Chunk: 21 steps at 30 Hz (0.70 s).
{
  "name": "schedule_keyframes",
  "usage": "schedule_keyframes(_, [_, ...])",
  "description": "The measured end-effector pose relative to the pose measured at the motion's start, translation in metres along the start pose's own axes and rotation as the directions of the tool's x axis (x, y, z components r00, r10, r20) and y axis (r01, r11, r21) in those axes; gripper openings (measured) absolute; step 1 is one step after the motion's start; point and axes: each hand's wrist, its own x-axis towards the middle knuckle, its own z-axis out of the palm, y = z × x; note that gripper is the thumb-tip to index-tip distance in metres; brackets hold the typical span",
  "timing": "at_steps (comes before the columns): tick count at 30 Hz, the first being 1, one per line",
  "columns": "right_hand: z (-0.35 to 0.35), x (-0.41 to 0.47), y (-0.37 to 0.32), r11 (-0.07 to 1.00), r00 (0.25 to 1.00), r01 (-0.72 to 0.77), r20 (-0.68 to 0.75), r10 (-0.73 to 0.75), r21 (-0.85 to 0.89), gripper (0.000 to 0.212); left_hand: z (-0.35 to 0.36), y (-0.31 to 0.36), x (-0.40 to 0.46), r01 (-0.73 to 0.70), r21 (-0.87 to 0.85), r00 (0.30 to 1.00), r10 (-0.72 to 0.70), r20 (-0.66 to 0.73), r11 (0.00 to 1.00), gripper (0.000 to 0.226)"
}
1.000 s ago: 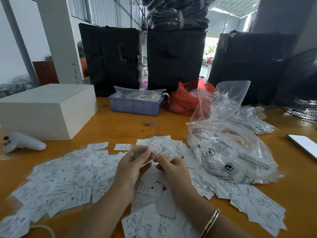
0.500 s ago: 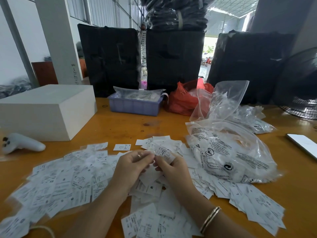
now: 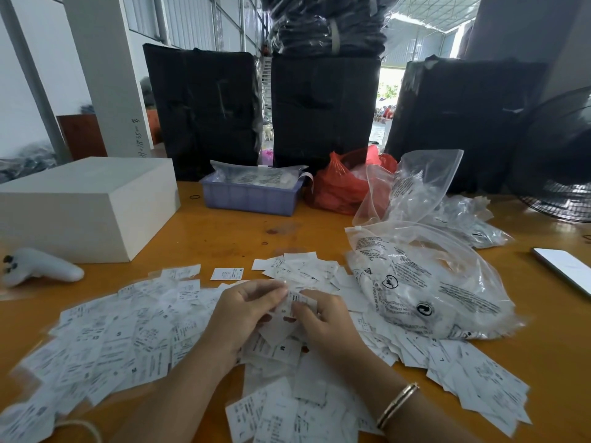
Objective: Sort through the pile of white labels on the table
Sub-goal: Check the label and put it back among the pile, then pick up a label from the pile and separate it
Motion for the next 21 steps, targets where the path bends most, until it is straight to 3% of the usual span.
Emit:
schedule_keyframes(11, [-0.0043,0.0022,-0.0026,0.965,0.979,-0.113,-0.142,0.150,0.236,0.040,0.0006,0.0048,-0.0044,-0.038,-0.064,0.999,0.037,-0.018,0.997,0.020])
schedule_keyframes(16, [-0.0003,0.0004,0.0005,0.983,0.984,-0.108,-0.126,0.128,0.150,0.040,0.0042,0.0040,-0.0020,0.006,-0.089,1.000,-0.007,-0.014,0.996,0.035])
schedule_keyframes(21, [-0.0009,-0.0009,0.0029,1.000,0.995,-0.016,-0.095,0.014,-0.027,0.035,0.0029,0.0014,-0.0003,0.050,-0.119,0.998,-0.053,-0.020,0.992,0.031])
